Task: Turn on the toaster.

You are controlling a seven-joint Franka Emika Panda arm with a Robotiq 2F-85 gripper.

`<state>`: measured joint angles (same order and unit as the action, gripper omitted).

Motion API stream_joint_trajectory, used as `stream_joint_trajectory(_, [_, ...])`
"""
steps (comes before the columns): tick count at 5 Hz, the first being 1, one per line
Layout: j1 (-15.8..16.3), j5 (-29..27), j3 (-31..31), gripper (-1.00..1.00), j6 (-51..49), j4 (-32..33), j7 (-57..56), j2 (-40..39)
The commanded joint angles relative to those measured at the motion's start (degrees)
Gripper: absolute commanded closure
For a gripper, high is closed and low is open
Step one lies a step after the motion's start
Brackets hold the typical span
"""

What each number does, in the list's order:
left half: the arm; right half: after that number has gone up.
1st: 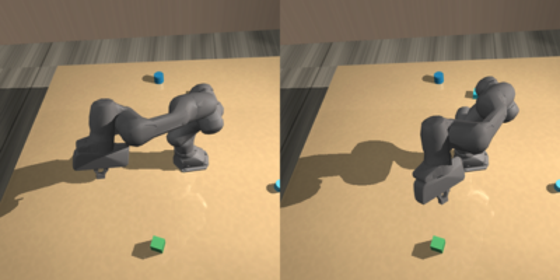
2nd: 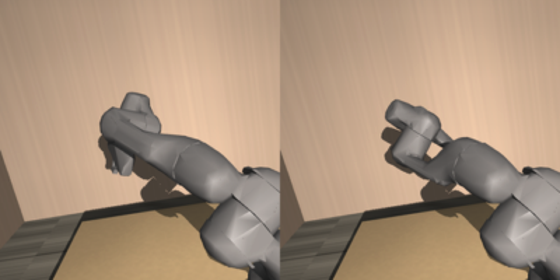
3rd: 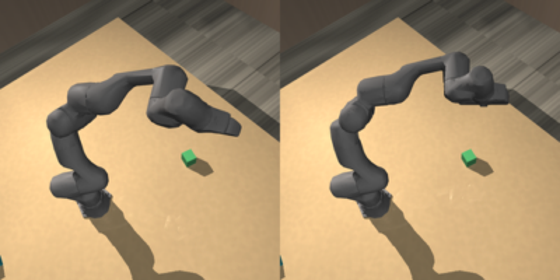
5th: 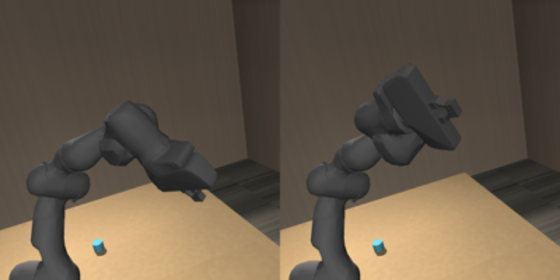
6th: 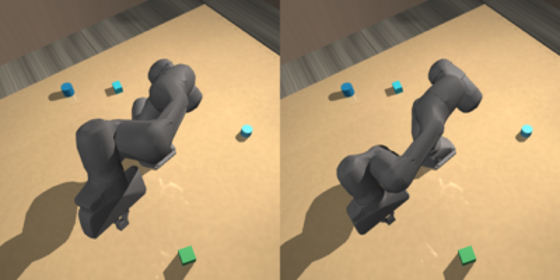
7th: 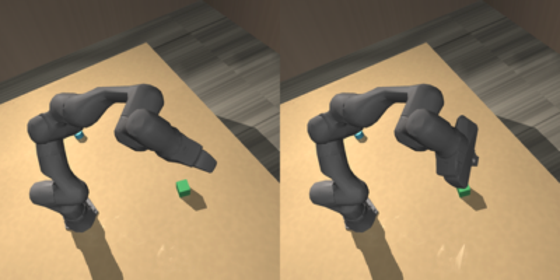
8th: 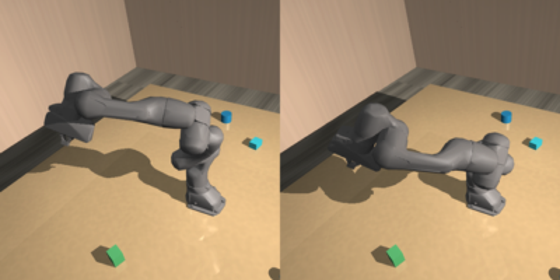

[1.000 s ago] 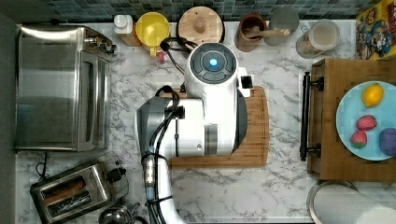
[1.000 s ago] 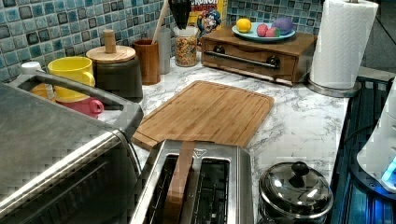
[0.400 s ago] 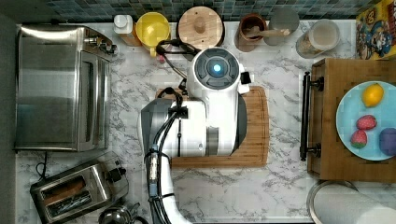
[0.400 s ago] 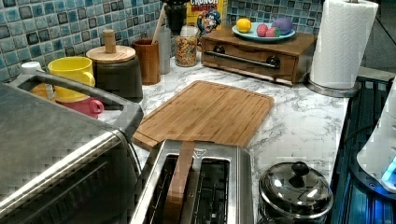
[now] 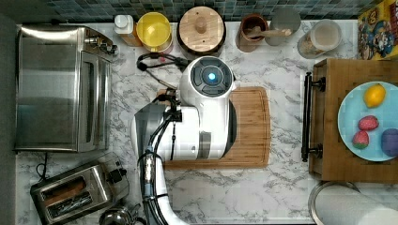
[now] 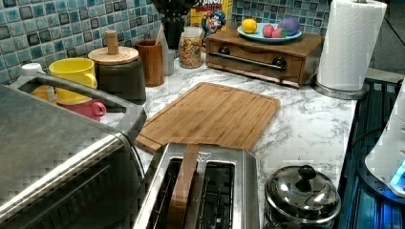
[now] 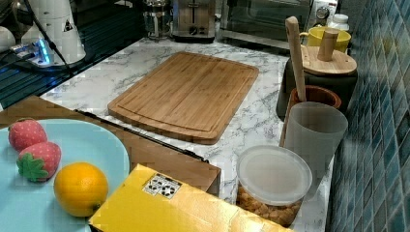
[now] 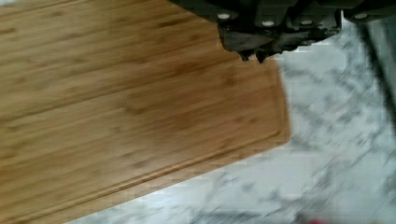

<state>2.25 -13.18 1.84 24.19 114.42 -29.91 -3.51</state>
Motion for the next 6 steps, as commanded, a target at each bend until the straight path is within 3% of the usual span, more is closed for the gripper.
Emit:
stream_joint_trajectory(1, [5.54,-7.15,5.94,1.0,1.65,11.59,-14.04,10.84])
stream_joint_trajectory(4, [7.1,-7.14,10.99,1.0,0.94,18.21,-16.81,12.33])
stream_joint_trajectory(6, [10.01,-9.56,11.5,1.0,1.31,22.91,-18.39,15.63])
